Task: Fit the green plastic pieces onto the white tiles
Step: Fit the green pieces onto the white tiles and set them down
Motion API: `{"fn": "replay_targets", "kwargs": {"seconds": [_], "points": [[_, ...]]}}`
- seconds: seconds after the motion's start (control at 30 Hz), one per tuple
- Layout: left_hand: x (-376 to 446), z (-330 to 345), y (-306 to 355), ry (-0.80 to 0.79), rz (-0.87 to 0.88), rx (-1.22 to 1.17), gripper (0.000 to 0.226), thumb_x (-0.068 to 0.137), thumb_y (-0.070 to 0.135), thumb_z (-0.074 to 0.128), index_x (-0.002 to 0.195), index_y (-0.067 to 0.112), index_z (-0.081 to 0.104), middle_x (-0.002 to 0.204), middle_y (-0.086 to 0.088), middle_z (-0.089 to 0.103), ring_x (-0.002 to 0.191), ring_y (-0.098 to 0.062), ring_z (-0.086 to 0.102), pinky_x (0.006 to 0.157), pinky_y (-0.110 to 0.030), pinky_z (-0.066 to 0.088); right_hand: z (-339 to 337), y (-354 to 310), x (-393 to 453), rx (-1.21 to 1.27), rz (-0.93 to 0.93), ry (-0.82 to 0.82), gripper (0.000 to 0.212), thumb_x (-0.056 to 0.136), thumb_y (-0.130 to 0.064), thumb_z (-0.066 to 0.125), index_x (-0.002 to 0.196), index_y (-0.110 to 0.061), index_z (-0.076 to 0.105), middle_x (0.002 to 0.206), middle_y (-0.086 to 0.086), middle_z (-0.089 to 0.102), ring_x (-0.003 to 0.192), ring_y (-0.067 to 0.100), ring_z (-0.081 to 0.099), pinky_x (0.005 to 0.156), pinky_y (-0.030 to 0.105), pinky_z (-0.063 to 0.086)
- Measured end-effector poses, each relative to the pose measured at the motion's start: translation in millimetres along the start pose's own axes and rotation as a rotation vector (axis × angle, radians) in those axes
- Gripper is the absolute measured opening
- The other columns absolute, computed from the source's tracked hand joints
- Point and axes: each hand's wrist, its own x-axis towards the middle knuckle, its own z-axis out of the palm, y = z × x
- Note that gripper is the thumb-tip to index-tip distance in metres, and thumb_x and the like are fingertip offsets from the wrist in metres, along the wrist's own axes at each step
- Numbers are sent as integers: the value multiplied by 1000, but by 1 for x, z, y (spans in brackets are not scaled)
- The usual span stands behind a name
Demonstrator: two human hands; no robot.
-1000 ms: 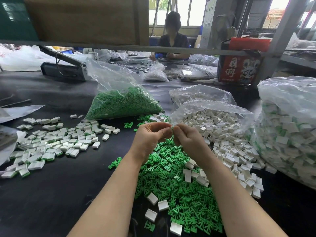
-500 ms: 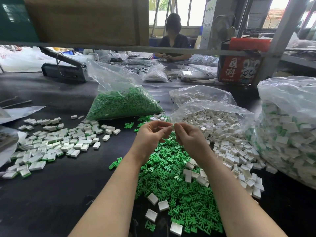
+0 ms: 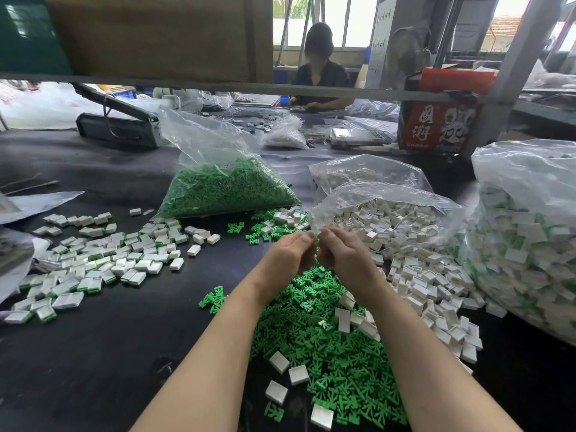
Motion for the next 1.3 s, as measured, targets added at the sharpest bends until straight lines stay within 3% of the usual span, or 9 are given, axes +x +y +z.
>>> {"fn": "replay_targets", "kwargs": {"seconds": [0.13, 0.27, 0.43, 0.57, 0.77, 0.97, 1.1, 1.2, 1.3], "points": [[0, -1, 0, -3, 3, -47, 32, 103, 19, 40, 73, 20, 50, 64, 10, 44, 67, -8, 43, 60, -12, 44, 0, 0, 1, -50, -5, 4, 35, 105, -13, 37, 71, -13, 44, 60, 0, 39, 54, 12, 33, 56, 32, 28], [-1, -3, 0, -39, 31, 44, 29, 104, 17, 36, 76, 16, 44, 58, 13, 40, 55, -4, 36, 50, -9, 36, 3, 2, 2, -112, -16, 12, 37, 105, -14, 38, 68, -16, 45, 62, -1, 40, 59, 14, 35, 63, 38, 29], [-2, 1, 0, -84, 51, 33, 35, 105, 16, 32, 72, 18, 40, 54, 15, 37, 47, -1, 31, 46, -11, 30, 2, 4, 1, -68, -1, 28, 38, 105, -14, 39, 67, -15, 45, 58, -4, 40, 55, 11, 35, 57, 33, 29], [-4, 1, 1, -98, 49, -20, 40, 106, 14, 31, 69, 20, 44, 50, 16, 40, 44, 1, 34, 45, -10, 31, 5, 4, 1, -121, -23, 48, 41, 104, -16, 39, 64, -16, 45, 60, -2, 42, 59, 15, 37, 63, 41, 31], [-3, 0, 1, -120, 49, -12, 60, 106, 16, 30, 58, 31, 62, 49, 15, 43, 45, 0, 36, 44, -10, 32, 5, 7, 2, -194, -42, 49, 40, 105, -18, 39, 65, -18, 46, 61, -3, 43, 59, 14, 37, 63, 38, 32], [1, -6, -5, -132, 17, 50, 34, 106, 20, 34, 77, 20, 51, 54, 15, 38, 47, -2, 30, 44, -15, 26, 1, 11, 2, -265, -49, -5, 40, 104, -21, 41, 65, -22, 47, 60, -6, 47, 56, 10, 40, 59, 34, 35], [1, -6, -2, -152, 24, 76, 31, 106, 19, 33, 79, 15, 49, 49, 16, 43, 44, 2, 36, 44, -9, 31, 2, 11, 2, -280, -53, -13, 40, 105, -21, 41, 66, -25, 49, 57, -11, 49, 50, -2, 40, 57, 26, 34], [2, -3, -1, -124, 34, 30, 34, 106, 15, 32, 77, 15, 50, 49, 16, 43, 43, 2, 37, 44, -8, 33, 2, 7, -1, -269, -81, 15, 39, 104, -20, 40, 67, -24, 51, 53, -13, 51, 51, 1, 40, 57, 32, 34], [3, 0, 0, -85, 45, 53, 31, 106, 15, 31, 81, 13, 49, 50, 16, 42, 45, 1, 35, 44, -10, 31, 2, -1, -4, -435, -162, -1, 30, 102, -19, 39, 74, -18, 50, 63, -6, 52, 57, 11, 44, 58, 39, 37]]}}
